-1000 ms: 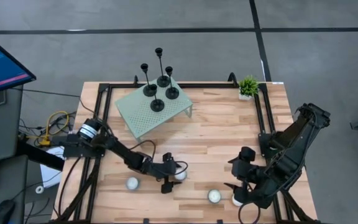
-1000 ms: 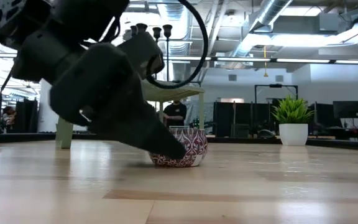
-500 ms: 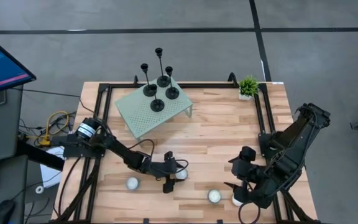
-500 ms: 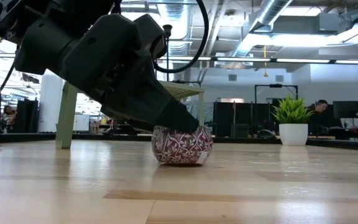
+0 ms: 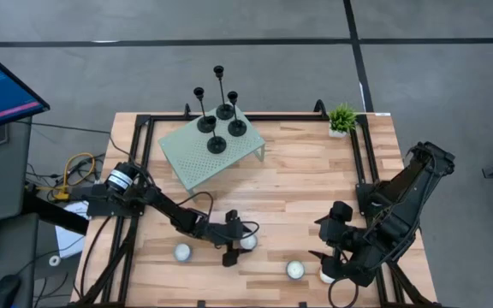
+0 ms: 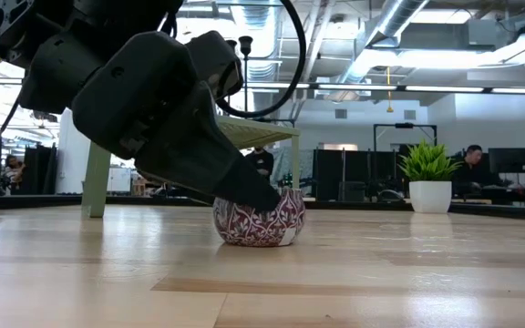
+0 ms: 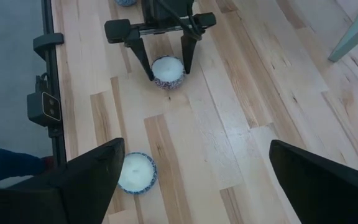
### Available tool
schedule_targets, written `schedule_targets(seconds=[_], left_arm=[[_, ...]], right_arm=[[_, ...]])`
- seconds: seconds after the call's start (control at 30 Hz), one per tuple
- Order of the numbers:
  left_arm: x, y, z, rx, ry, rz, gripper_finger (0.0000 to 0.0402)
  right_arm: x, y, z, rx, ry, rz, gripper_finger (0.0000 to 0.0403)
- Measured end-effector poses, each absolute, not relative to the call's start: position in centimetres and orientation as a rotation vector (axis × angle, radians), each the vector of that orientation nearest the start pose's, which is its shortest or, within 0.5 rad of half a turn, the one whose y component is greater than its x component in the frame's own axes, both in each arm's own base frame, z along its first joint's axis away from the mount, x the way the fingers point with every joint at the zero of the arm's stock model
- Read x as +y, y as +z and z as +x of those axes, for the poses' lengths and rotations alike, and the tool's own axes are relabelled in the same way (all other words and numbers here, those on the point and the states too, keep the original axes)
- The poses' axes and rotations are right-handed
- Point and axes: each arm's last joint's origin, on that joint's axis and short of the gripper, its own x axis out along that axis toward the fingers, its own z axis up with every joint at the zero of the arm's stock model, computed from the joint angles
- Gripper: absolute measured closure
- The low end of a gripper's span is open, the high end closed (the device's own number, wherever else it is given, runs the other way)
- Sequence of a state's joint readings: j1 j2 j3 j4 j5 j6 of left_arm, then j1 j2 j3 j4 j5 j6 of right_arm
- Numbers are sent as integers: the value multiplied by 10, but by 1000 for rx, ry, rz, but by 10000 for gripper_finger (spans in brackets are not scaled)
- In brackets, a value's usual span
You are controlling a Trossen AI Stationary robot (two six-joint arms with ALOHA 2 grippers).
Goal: Pick & Place candle stick holders
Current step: Put the red patterned scented candle on the shelf
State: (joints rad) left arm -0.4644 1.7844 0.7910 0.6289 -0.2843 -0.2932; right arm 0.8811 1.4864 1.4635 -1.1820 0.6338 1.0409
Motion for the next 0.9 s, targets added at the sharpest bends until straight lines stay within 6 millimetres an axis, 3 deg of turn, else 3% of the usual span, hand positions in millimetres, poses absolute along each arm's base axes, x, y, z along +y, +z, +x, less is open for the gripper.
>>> schedule_targets(seconds=[0.9], left_arm=[[-157,150,315,363,-128,-88,92]], right_arm=[[199,336,194,838,-265,171,13]])
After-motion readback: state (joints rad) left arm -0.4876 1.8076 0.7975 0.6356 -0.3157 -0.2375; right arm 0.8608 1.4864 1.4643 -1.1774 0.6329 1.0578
